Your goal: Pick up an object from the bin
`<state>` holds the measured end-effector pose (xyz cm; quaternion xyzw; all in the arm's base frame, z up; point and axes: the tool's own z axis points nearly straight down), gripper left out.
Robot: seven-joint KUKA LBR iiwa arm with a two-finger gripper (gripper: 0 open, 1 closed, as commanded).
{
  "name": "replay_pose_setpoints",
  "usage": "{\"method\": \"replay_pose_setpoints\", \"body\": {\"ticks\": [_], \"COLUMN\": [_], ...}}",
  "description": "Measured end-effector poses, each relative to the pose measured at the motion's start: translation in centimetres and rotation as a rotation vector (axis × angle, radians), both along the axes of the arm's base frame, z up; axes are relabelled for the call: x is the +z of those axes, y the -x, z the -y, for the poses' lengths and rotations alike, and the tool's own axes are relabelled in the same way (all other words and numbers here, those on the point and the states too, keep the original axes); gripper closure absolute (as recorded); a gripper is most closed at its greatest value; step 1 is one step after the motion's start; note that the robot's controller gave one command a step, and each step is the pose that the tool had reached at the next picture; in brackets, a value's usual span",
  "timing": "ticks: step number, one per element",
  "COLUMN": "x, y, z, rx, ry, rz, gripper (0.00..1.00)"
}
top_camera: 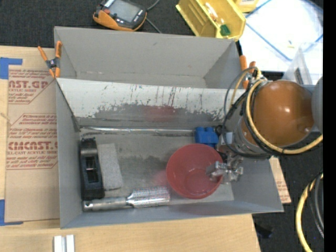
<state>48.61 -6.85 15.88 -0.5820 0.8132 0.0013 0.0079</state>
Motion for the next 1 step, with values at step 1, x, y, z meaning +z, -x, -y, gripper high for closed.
{"method": "replay_pose_setpoints", "body": {"ticks": [1], "x": [2.6], "y": [-0.01], "z": [-0.07], "rx": [-0.001], "ry": [-0.001], "rz": [0.0], "gripper": [1.0]}}
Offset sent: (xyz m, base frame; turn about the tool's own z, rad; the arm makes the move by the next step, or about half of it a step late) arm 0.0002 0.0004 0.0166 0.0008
